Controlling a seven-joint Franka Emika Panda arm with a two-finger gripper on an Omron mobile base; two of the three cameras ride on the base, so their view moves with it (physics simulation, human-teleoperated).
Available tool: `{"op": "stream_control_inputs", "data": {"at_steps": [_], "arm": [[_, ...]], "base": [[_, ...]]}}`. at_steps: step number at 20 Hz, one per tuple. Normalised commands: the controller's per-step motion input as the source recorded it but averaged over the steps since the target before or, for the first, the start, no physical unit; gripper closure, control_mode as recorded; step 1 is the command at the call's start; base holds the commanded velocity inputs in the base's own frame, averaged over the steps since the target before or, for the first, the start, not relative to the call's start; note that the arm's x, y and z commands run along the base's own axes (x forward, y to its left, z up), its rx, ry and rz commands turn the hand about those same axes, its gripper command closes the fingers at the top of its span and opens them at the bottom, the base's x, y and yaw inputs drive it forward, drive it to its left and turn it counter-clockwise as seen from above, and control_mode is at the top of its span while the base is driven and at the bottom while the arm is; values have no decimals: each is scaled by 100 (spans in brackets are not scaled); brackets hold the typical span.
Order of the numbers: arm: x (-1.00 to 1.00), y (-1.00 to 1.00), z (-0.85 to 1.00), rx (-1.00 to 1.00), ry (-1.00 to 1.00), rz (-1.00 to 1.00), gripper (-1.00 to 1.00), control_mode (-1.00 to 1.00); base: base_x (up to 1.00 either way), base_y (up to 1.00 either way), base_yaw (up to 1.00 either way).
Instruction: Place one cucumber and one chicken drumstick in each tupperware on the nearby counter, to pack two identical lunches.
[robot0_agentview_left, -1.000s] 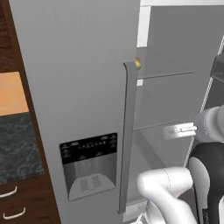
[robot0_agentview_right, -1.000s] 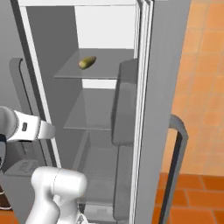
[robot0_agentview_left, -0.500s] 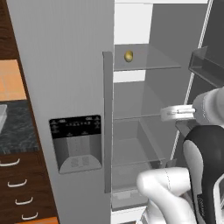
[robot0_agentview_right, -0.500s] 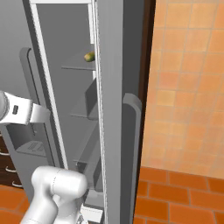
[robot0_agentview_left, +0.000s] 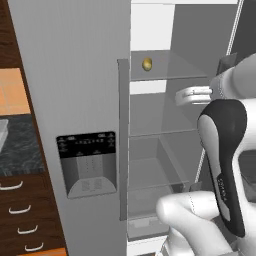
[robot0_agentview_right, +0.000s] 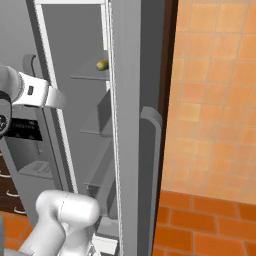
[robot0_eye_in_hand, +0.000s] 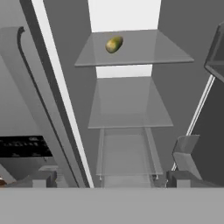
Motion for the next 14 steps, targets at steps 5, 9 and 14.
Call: {"op": "stream_control_inputs", "data": {"at_steps": [5, 9, 14], "arm": [[58, 0, 23, 0, -18, 0, -100, -100], [73, 0, 20, 0, -9, 0, -100, -100], [67, -5, 28, 0, 0, 0, -100, -100]], "base": [[0, 0, 0], [0, 0, 0], [0, 0, 0]]}}
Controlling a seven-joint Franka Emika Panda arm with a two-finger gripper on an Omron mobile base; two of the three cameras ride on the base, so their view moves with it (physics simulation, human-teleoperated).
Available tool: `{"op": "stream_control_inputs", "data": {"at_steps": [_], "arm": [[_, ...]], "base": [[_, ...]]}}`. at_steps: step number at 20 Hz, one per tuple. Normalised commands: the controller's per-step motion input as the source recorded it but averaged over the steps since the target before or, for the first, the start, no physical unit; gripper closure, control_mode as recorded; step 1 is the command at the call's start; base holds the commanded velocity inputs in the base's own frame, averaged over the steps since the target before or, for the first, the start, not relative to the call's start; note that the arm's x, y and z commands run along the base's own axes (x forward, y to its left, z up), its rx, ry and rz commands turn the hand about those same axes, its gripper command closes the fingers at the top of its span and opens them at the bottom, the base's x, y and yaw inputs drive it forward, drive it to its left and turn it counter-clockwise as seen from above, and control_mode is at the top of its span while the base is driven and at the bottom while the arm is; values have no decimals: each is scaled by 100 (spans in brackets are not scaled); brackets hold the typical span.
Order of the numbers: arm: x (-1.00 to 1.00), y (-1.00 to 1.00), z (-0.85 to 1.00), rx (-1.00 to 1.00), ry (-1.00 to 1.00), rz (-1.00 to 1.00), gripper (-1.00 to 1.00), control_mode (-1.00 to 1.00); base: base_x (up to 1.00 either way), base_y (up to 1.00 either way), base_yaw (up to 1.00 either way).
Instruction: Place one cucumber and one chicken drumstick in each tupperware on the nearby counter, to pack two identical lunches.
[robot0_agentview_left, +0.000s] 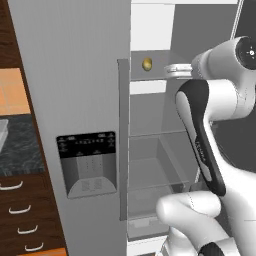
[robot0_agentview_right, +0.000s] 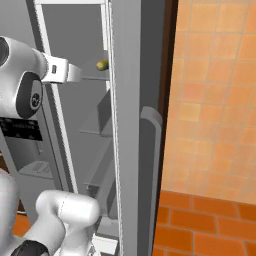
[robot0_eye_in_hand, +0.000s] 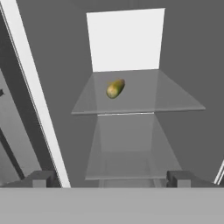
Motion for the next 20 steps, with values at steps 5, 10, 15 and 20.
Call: {"op": "stream_control_inputs", "data": {"at_steps": [5, 10, 15, 20], "arm": [[64, 0, 9, 0, 5, 0, -100, -100], [66, 0, -6, 0, 6, 0, -100, -100], [71, -6, -19, 0, 7, 0, -100, -100], [69, -6, -16, 0, 5, 0, -100, -100]], "base": [[0, 0, 0], [0, 0, 0], [0, 0, 0], [0, 0, 0]]}}
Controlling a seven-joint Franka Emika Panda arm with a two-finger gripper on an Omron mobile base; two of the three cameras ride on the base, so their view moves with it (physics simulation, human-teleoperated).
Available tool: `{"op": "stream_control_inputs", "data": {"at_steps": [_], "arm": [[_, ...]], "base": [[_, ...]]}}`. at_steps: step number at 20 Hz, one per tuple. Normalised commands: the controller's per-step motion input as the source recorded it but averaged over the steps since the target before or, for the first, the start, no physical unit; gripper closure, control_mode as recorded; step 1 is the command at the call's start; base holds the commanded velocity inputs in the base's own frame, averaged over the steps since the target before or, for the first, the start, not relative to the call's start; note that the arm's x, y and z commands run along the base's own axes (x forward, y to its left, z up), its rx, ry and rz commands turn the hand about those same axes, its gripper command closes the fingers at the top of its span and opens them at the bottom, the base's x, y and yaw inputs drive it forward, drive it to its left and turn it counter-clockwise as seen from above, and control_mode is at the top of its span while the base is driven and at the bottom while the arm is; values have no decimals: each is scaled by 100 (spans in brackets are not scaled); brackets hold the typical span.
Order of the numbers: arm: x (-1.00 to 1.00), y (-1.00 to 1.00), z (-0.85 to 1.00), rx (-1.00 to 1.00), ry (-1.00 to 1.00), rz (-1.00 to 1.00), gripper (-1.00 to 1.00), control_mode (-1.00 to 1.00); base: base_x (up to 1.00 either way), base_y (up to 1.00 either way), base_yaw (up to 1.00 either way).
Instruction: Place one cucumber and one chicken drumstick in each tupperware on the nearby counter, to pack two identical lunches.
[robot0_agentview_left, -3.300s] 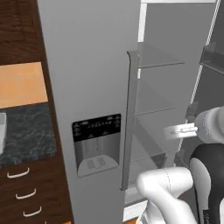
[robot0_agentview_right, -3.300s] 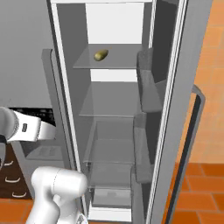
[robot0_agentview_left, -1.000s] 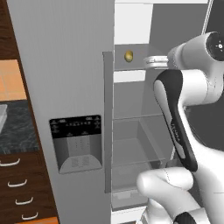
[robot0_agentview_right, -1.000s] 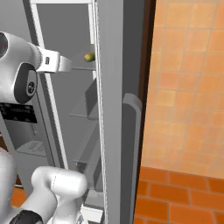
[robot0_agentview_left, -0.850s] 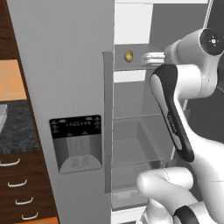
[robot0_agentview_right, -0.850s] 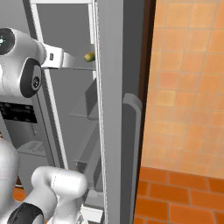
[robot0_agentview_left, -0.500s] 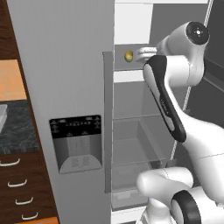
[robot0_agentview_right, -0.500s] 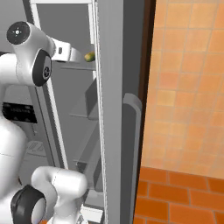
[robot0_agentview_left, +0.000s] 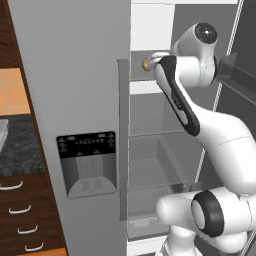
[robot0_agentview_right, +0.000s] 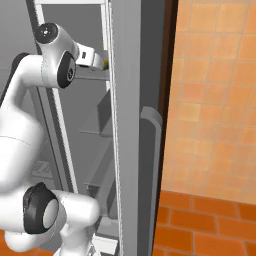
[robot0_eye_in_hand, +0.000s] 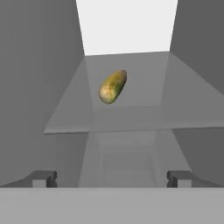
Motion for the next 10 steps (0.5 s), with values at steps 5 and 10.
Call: {"op": "stream_control_inputs", "data": {"at_steps": [5, 10], "arm": [[71, 0, -10, 0, 5, 0, -100, -100], [63, 0, -8, 0, 3, 0, -100, -100]], "base": [[0, 0, 0], [0, 0, 0]]}}
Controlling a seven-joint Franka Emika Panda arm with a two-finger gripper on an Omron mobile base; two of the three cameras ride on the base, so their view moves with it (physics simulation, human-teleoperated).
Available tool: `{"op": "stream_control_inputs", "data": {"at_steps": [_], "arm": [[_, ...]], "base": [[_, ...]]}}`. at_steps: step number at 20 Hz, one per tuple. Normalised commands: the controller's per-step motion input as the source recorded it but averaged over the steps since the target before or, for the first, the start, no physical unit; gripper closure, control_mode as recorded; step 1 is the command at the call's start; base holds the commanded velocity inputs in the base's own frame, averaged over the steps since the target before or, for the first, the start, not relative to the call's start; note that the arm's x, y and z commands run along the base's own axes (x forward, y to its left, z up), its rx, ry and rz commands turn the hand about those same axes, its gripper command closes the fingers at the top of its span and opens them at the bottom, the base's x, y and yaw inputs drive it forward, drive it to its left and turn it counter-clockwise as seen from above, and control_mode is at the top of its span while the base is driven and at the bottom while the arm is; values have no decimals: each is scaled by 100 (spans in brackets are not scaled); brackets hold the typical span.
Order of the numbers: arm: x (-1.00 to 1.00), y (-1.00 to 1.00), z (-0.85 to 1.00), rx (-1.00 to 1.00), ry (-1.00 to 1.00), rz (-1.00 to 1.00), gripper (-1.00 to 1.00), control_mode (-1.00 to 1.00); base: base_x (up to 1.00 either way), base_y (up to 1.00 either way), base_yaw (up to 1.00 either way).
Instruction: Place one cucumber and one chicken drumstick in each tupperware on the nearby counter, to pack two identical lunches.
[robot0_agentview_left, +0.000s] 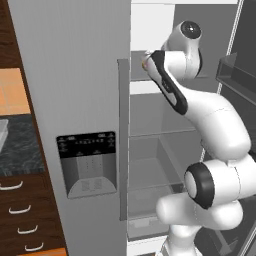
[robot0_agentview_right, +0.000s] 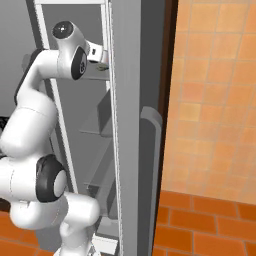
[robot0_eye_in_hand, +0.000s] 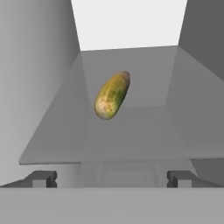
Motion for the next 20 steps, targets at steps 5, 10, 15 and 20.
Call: {"op": "stream_control_inputs", "data": {"at_steps": [5, 10, 15, 20], "arm": [[57, 0, -29, 0, 3, 0, -100, -100], [58, 0, -16, 0, 2, 0, -100, -100], [62, 0, -8, 0, 2, 0, -100, -100], [62, 0, -5, 0, 2, 0, -100, -100]], "base": [[0, 0, 0], [0, 0, 0], [0, 0, 0], [0, 0, 0]]}}
